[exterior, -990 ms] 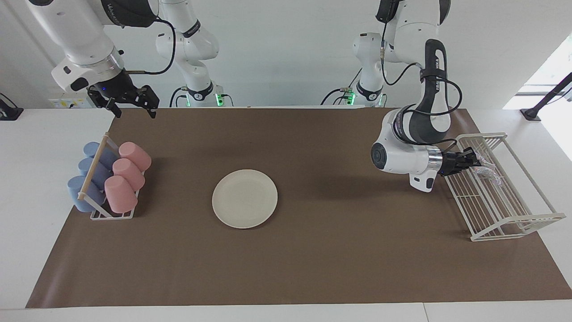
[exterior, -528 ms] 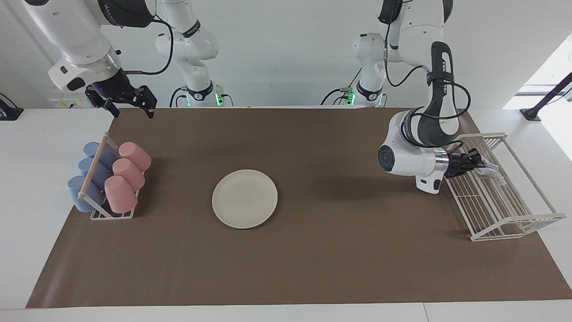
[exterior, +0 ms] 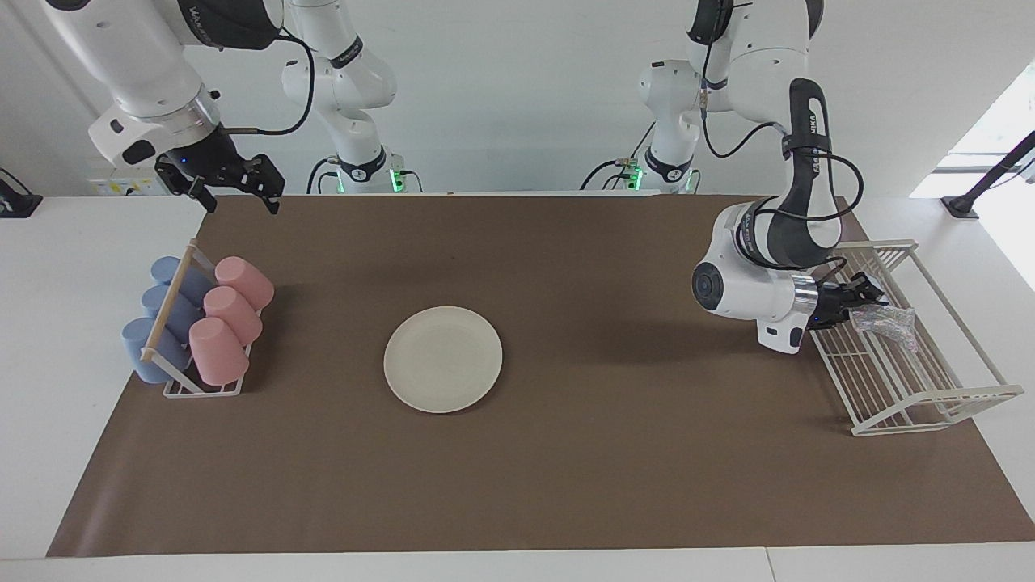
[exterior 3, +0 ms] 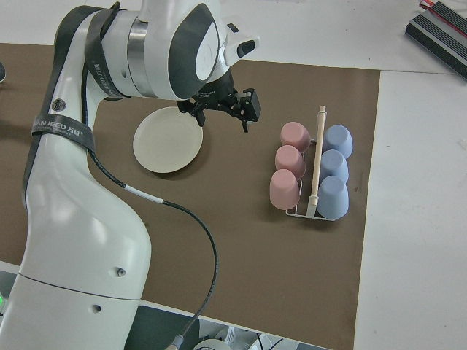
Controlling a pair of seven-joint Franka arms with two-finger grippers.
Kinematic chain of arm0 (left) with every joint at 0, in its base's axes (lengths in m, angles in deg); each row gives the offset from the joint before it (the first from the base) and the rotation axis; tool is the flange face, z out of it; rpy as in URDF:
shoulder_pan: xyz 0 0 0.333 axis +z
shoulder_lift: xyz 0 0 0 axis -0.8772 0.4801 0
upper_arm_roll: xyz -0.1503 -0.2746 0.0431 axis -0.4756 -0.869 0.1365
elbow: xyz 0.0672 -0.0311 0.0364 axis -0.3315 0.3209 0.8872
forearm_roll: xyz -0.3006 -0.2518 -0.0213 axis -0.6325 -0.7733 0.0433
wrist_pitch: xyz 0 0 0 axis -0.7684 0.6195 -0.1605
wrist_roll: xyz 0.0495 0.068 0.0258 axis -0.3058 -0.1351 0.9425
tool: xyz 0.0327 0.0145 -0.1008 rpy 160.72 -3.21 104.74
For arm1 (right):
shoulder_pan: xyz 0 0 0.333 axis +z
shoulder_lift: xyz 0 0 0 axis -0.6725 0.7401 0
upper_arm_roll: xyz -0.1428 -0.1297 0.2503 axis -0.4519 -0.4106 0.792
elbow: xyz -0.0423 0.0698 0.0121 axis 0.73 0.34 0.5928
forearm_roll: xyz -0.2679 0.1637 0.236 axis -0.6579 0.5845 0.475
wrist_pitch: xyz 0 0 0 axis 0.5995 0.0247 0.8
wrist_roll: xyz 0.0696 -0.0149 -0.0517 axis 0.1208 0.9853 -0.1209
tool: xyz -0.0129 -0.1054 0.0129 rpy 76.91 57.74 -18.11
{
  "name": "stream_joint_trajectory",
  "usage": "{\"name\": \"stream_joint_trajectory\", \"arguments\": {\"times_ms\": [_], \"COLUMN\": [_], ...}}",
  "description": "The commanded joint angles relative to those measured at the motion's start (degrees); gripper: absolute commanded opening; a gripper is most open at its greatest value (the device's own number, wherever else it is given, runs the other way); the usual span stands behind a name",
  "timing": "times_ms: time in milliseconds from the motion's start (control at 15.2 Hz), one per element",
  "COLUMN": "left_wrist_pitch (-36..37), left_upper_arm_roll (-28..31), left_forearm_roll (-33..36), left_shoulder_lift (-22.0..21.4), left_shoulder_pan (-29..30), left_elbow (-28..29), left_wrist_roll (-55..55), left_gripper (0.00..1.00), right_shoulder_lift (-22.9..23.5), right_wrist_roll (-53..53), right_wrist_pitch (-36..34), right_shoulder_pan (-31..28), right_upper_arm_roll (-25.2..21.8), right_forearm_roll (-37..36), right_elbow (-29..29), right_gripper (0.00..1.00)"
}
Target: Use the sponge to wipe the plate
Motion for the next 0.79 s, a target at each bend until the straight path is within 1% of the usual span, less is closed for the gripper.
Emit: {"name": "stream_joint_trajectory", "arguments": {"times_ms": [0, 264, 396, 462, 594, 726], "left_wrist_pitch": [-1.5, -1.9, -2.1, -2.6, -3.2, -2.7], "left_upper_arm_roll": [-0.3, -0.3, -0.5, -0.6, -0.5, -0.4], "left_forearm_roll": [-0.2, -0.2, -0.9, -2.9, -11.1, -17.1], "left_shoulder_lift": [-0.5, -0.5, -0.9, -1.8, -4.4, -7.0], "left_shoulder_pan": [0.6, 0.6, 0.6, 0.6, 1.2, 2.0], "left_elbow": [0.7, 0.4, 0.0, -0.7, -4.7, -7.2], "left_wrist_roll": [0.8, 0.5, -1.0, -2.8, -9.6, -15.1], "left_gripper": [0.91, 0.95, 1.0, 1.0, 1.0, 1.0], "right_shoulder_lift": [-0.3, -0.3, -0.3, -0.3, -0.3, -0.2], "right_wrist_roll": [-0.8, -0.8, -0.9, -0.9, -0.9, -0.9], "right_wrist_pitch": [0.7, 0.6, 0.6, 0.6, 0.7, 0.7], "right_shoulder_pan": [-0.5, -0.5, -0.5, -0.5, -0.5, -0.5], "right_upper_arm_roll": [0.6, 0.7, 0.7, 0.8, 0.8, 0.9], "right_forearm_roll": [1.0, 1.0, 1.0, 1.0, 1.0, 1.0], "right_elbow": [-0.1, -0.2, -0.2, -0.1, 0.0, 0.2], "right_gripper": [1.0, 1.0, 1.0, 1.0, 1.0, 1.0]}}
